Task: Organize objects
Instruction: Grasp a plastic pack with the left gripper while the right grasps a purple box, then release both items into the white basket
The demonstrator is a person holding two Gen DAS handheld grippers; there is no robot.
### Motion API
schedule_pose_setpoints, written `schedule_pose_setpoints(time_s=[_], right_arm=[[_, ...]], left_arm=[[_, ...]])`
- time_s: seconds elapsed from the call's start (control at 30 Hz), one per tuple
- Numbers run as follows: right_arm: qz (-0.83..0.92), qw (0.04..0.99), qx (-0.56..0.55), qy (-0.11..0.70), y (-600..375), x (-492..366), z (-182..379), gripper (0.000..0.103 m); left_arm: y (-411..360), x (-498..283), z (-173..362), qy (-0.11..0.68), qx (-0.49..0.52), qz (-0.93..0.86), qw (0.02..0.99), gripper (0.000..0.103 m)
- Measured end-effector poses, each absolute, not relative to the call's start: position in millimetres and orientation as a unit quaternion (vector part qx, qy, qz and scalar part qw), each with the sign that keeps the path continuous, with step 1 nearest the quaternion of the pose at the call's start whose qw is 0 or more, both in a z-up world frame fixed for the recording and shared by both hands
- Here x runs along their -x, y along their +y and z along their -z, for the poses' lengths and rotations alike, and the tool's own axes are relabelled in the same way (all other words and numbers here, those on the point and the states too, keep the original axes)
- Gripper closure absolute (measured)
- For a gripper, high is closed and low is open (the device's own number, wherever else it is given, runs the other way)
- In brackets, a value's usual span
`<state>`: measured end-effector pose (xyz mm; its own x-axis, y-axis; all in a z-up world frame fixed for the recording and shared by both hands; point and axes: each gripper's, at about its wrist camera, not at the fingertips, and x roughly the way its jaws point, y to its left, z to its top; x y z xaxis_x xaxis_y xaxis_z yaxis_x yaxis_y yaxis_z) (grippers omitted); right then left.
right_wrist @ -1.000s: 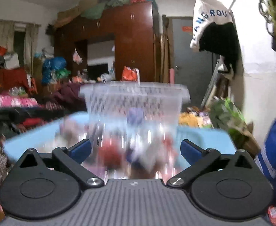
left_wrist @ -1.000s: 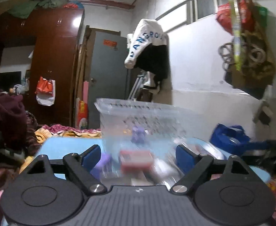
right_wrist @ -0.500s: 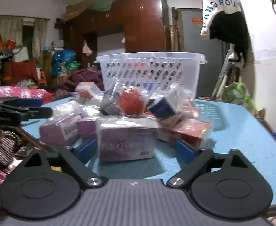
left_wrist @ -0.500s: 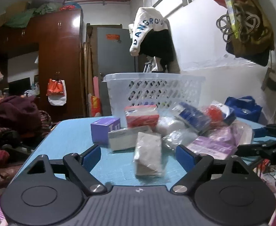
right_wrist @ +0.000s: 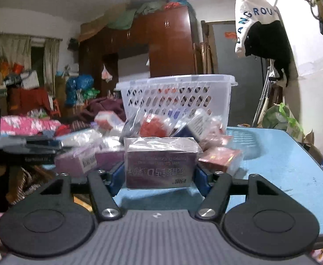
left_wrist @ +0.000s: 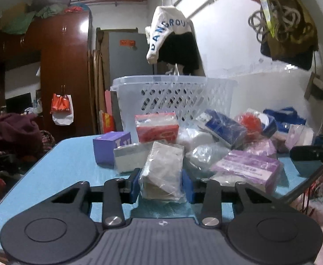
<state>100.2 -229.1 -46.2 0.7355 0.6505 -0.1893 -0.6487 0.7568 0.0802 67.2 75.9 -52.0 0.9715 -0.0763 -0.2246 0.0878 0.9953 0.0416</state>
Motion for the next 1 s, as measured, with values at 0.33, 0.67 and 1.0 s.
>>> schedule_pose_setpoints(time_s=[0.33, 0.67, 1.0], right_arm=[[-0.348, 0.934, -0.035, 0.068, -224, -137, -34, 0.036], [-0.268, 0.955, 0.069, 0.109, -120, -274, -112, 0.035], [-0.290, 0.952, 0.029, 0.090, -177, -216, -84, 0.000]], left_arm=[[97, -55, -13, 0.015, 0.024, 0.047, 0.998, 0.060], [82, -230, -118, 0.087, 0.027, 0.042, 0.995, 0.058], [84, -164, -75, 0.067, 0.031, 0.060, 0.995, 0.015]])
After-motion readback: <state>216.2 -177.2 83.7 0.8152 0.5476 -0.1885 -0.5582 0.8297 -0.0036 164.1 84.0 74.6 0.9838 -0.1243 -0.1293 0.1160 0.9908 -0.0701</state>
